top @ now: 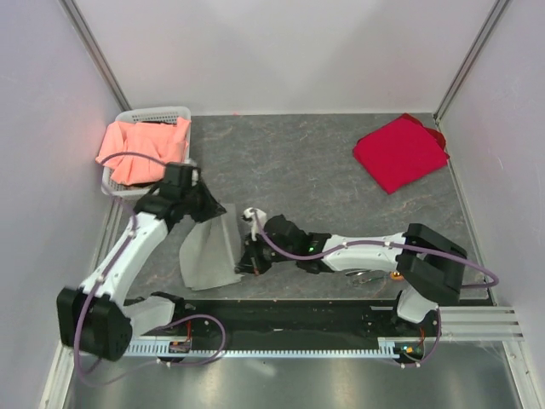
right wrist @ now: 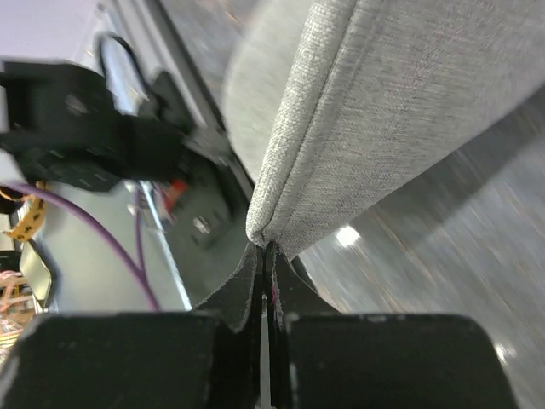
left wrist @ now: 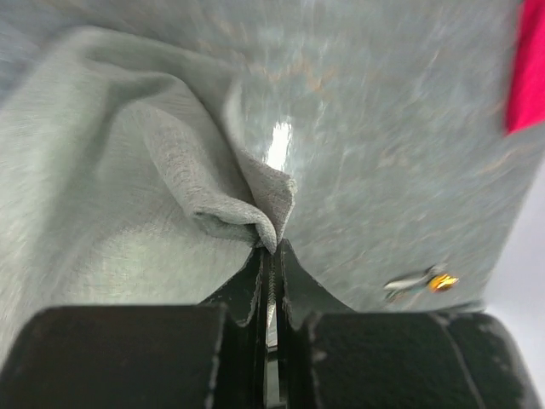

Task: Fold the napkin into a case and place the utensils inside
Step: Turn over the upper triangle folded napkin at the center of the board, then smooth out the upper triangle-folded napkin at the center of the board.

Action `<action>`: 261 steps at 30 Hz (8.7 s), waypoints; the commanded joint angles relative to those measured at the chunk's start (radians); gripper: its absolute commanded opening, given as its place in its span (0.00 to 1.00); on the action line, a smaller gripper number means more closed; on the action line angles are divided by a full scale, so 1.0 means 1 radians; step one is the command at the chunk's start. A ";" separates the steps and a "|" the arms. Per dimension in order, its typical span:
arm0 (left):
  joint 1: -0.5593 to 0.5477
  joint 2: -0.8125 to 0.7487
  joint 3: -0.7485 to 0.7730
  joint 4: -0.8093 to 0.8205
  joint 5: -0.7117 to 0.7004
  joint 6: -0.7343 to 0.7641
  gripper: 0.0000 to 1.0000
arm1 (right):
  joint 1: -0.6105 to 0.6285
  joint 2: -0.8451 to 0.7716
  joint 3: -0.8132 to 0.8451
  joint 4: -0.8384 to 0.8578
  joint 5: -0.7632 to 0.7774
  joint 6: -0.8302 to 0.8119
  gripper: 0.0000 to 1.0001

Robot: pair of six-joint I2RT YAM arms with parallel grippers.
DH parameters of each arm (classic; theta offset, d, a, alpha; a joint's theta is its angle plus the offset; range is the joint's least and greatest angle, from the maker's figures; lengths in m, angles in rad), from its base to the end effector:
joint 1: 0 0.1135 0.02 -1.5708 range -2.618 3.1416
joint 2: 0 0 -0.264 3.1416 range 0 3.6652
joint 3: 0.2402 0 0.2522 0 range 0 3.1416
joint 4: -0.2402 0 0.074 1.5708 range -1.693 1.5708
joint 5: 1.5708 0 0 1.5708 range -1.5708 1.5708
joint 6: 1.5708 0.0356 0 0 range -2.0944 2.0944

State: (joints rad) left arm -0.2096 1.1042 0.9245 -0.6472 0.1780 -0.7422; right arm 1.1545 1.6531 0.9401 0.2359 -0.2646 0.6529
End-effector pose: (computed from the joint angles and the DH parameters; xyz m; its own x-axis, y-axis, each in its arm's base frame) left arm 0.2205 -0.0534 0.2843 -0.7481 -0.5210 -0.4110 -0.2491 0.7946 -0.5537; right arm 0.1381 0.3353 0.2120 -0.7408 -0.2256 -0.6327 -0.6630 0.3964 0.6350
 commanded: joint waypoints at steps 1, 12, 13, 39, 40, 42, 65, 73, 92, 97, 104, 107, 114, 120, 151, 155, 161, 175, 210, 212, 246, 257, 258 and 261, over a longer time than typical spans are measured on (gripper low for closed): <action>-0.175 0.124 0.063 0.336 -0.138 -0.055 0.03 | -0.028 -0.133 -0.165 0.089 -0.217 0.053 0.00; -0.382 0.416 0.174 0.449 -0.242 -0.174 0.02 | -0.162 -0.326 -0.449 0.068 -0.205 0.041 0.00; -0.384 0.405 0.177 0.454 -0.239 -0.180 0.02 | -0.167 -0.340 -0.439 0.034 -0.193 0.028 0.00; 0.320 -0.159 0.407 -0.034 0.066 0.099 0.02 | 0.146 0.163 0.569 -0.267 -0.208 -0.006 0.00; 0.334 -0.150 0.425 -0.051 0.063 0.122 0.02 | 0.149 0.184 0.571 -0.244 -0.222 0.005 0.00; 0.332 -0.145 0.445 -0.071 0.063 0.130 0.02 | 0.149 0.183 0.539 -0.184 -0.248 0.027 0.00; -0.312 0.411 0.177 0.411 -0.262 -0.080 0.02 | -0.114 0.031 -0.428 0.551 -0.417 0.220 0.00; -0.356 0.451 0.209 0.425 -0.181 -0.025 0.36 | -0.150 -0.111 -0.527 0.347 -0.262 0.237 0.28; -0.500 0.017 -0.123 0.304 -0.044 0.012 0.58 | -0.507 -0.168 -0.134 -0.345 -0.064 -0.116 0.78; -0.643 0.068 -0.176 0.310 -0.173 -0.065 0.58 | -0.526 0.023 0.066 -0.331 -0.123 -0.137 0.72; -0.698 0.085 -0.203 0.340 -0.230 -0.129 0.50 | -0.526 0.197 0.200 -0.282 -0.153 -0.131 0.75; -0.702 0.071 -0.208 0.333 -0.244 -0.129 0.45 | -0.527 0.232 0.224 -0.268 -0.144 -0.121 0.73; -0.760 0.141 -0.191 0.311 -0.297 -0.140 0.57 | -0.544 0.235 0.217 -0.273 -0.124 -0.118 0.21; -0.925 0.313 -0.053 0.190 -0.508 -0.163 0.67 | -0.576 0.156 0.106 -0.244 -0.134 -0.105 0.04; -1.114 0.565 0.054 0.003 -0.692 -0.240 0.29 | -0.648 0.143 0.017 -0.139 -0.234 -0.050 0.15; -1.143 0.571 0.048 -0.011 -0.710 -0.275 0.06 | -0.653 0.148 0.017 -0.164 -0.213 -0.064 0.04; -1.200 0.597 0.051 -0.012 -0.699 -0.312 0.02 | -0.658 0.132 0.031 -0.289 -0.086 -0.128 0.00; -1.191 0.323 0.071 -0.012 -0.641 -0.264 0.43 | -0.658 -0.009 0.025 -0.443 0.031 -0.176 0.64; -0.441 0.103 -0.024 0.294 -0.130 -0.006 0.45 | -0.622 0.177 0.164 -0.392 0.068 -0.197 0.00; -0.390 0.160 -0.010 0.337 -0.097 -0.009 0.45 | -0.622 0.152 0.154 -0.397 0.073 -0.200 0.00; -0.145 0.463 0.163 0.347 -0.147 0.144 0.33 | -0.581 0.007 0.214 -0.618 0.341 -0.322 0.70; -0.145 0.375 -0.062 0.408 -0.086 0.055 0.29 | -0.444 -0.183 -0.142 -0.317 -0.163 -0.065 0.31; -0.143 0.370 -0.084 0.414 -0.078 0.052 0.29 | -0.444 -0.190 -0.167 -0.299 -0.171 -0.059 0.28; -0.146 0.327 -0.116 0.442 -0.032 0.038 0.29 | -0.444 -0.222 -0.245 -0.309 -0.176 -0.084 0.23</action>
State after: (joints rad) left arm -0.3553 1.4784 0.8368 -0.2668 0.0830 -0.6647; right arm 0.7136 1.4906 0.7742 -0.1364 -0.3607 0.5426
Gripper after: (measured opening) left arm 0.288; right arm 0.243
